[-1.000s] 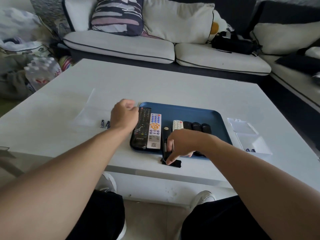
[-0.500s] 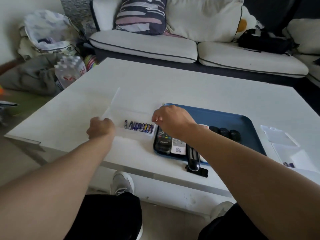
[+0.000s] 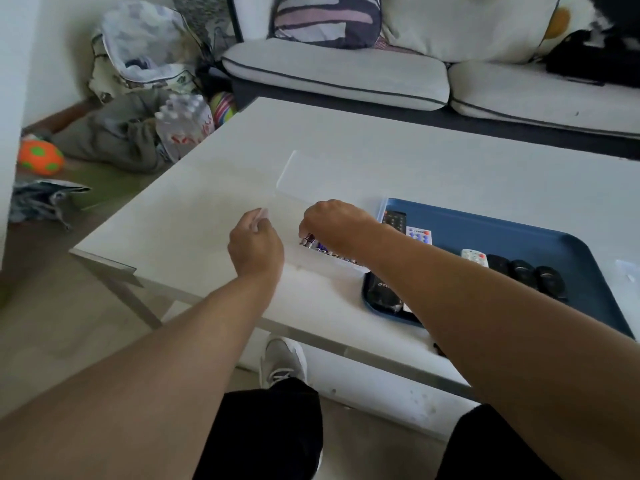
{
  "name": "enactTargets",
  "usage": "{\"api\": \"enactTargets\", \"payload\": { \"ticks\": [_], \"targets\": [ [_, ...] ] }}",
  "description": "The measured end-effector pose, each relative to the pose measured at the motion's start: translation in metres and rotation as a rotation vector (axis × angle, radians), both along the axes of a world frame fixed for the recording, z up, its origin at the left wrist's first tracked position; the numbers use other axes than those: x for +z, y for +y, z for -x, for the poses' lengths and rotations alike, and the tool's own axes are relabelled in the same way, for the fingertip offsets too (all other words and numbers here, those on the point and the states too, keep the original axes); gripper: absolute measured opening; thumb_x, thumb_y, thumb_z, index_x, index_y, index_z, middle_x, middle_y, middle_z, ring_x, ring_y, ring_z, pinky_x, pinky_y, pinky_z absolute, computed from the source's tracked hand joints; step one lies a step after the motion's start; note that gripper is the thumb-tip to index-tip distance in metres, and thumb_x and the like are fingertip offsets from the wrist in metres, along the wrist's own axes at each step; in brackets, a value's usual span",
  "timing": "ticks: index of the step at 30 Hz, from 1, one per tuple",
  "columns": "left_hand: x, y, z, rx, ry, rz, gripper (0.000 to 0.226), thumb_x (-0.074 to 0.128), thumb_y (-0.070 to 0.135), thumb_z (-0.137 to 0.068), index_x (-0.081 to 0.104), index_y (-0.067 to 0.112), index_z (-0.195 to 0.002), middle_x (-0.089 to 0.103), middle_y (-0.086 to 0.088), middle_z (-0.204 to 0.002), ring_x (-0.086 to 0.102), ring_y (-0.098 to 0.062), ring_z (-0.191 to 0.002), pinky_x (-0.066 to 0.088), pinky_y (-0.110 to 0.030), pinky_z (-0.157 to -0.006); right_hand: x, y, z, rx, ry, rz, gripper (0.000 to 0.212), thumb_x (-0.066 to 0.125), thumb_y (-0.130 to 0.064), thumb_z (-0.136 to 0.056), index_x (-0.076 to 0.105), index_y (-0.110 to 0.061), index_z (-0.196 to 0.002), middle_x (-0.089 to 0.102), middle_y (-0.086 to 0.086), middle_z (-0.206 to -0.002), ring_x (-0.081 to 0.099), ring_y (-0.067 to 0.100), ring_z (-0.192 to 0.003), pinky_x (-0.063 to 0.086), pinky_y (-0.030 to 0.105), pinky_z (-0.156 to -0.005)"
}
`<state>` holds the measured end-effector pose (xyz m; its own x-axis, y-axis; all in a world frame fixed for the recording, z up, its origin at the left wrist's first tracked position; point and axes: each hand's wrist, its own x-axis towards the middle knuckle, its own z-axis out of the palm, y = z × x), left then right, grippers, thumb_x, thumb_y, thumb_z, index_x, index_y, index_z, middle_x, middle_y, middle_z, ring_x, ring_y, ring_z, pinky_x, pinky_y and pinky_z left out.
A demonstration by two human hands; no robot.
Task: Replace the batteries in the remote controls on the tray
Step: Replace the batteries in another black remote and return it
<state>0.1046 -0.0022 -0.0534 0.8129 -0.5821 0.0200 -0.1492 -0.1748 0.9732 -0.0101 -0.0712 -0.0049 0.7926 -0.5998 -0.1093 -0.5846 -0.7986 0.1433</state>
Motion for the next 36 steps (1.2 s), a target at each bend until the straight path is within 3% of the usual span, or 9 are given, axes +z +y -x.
{"api": "enactTargets", "payload": {
  "ticks": [5,9,13,21,23,27,29,32,36],
  "targets": [
    [0.0,0.0,0.0,-0.007,0.02,-0.013,0.029,0.051,0.016,-0.099,0.072,0.014,-0.119,0.072,0.001,-0.122,0.063,-0.015,-0.116,0.047,-0.026,-0.101,-0.002,0.0,-0.007,0.04,0.051,0.015,0.026,0.052,-0.002,-0.09,0.067,-0.016,-0.106,0.063,0.004,-0.103,0.062,0.029,-0.094,0.052,0.032,-0.08],
    [-0.003,0.002,-0.003,0.002,0.052,-0.041,0.029,0.051,0.02,-0.1,0.071,0.015,-0.121,0.071,0.002,-0.124,0.063,-0.016,-0.118,0.046,-0.025,-0.102,-0.009,0.003,-0.017,0.11,0.05,0.096,0.02,0.047,-0.005,-0.097,0.062,-0.014,-0.106,0.062,0.003,-0.103,0.064,0.027,-0.092,0.055,0.037,-0.077],
    [-0.009,0.003,-0.009,-0.029,0.083,-0.091,0.03,0.052,0.023,-0.102,0.072,0.013,-0.122,0.07,-0.001,-0.124,0.062,-0.021,-0.118,0.047,-0.034,-0.105,-0.01,0.003,-0.019,0.106,0.094,0.072,0.014,0.047,-0.007,-0.095,0.055,-0.018,-0.101,0.057,0.002,-0.093,0.054,0.026,-0.078,0.041,0.033,-0.067],
    [-0.008,0.005,-0.014,-0.091,0.04,-0.175,0.035,0.046,0.016,-0.097,0.066,0.016,-0.125,0.067,-0.004,-0.125,0.061,-0.027,-0.116,0.049,-0.039,-0.101,-0.007,-0.002,-0.013,0.045,-0.048,0.028,0.033,0.052,-0.012,-0.097,0.062,-0.034,-0.121,0.062,-0.006,-0.118,0.056,0.018,-0.115,0.038,0.029,-0.076],
    [-0.005,0.005,-0.013,-0.075,0.056,-0.181,0.041,0.043,0.013,-0.095,0.059,0.017,-0.133,0.061,-0.002,-0.133,0.057,-0.025,-0.122,0.045,-0.037,-0.105,0.004,0.002,-0.004,-0.039,-0.22,-0.071,0.027,0.056,-0.015,-0.098,0.064,-0.03,-0.117,0.063,-0.007,-0.113,0.055,0.015,-0.111,0.039,0.027,-0.078],
    [0.009,0.007,-0.01,0.024,-0.053,-0.105,0.043,0.046,0.014,-0.096,0.053,0.013,-0.139,0.053,-0.01,-0.142,0.047,-0.03,-0.131,0.038,-0.041,-0.11,0.019,0.022,0.034,-0.38,-0.83,-0.707,0.016,0.059,-0.004,-0.095,0.067,-0.013,-0.105,0.066,-0.001,-0.084,0.066,0.014,-0.075,0.052,0.021,-0.069],
    [0.019,0.005,-0.002,0.044,-0.206,-0.006,0.042,0.048,0.01,-0.092,0.059,0.009,-0.132,0.056,-0.013,-0.137,0.047,-0.034,-0.128,0.039,-0.041,-0.106,0.018,0.024,0.065,-0.515,-0.938,-0.841,0.017,0.057,-0.001,-0.097,0.064,-0.008,-0.11,0.064,0.005,-0.086,0.07,0.019,-0.075,0.054,0.016,-0.063],
    [0.035,0.008,0.022,0.012,-0.382,0.193,0.042,0.05,0.007,-0.08,0.066,0.007,-0.118,0.063,-0.012,-0.125,0.054,-0.034,-0.117,0.043,-0.041,-0.1,0.021,0.029,0.116,-0.699,-1.225,-1.1,0.02,0.051,0.004,-0.099,0.061,-0.003,-0.115,0.062,0.014,-0.093,0.072,0.027,-0.077,0.061,0.029,-0.077],
    [0.054,0.012,0.067,-0.129,-0.388,0.255,0.033,0.053,0.0,-0.083,0.069,0.009,-0.11,0.066,-0.006,-0.121,0.056,-0.028,-0.116,0.036,-0.021,-0.096,0.036,0.037,0.171,-0.917,-1.639,-1.37,0.006,0.053,-0.002,-0.098,0.058,-0.002,-0.098,0.059,0.015,-0.079,0.063,0.025,-0.063,0.059,0.03,-0.058]
  ]
}}
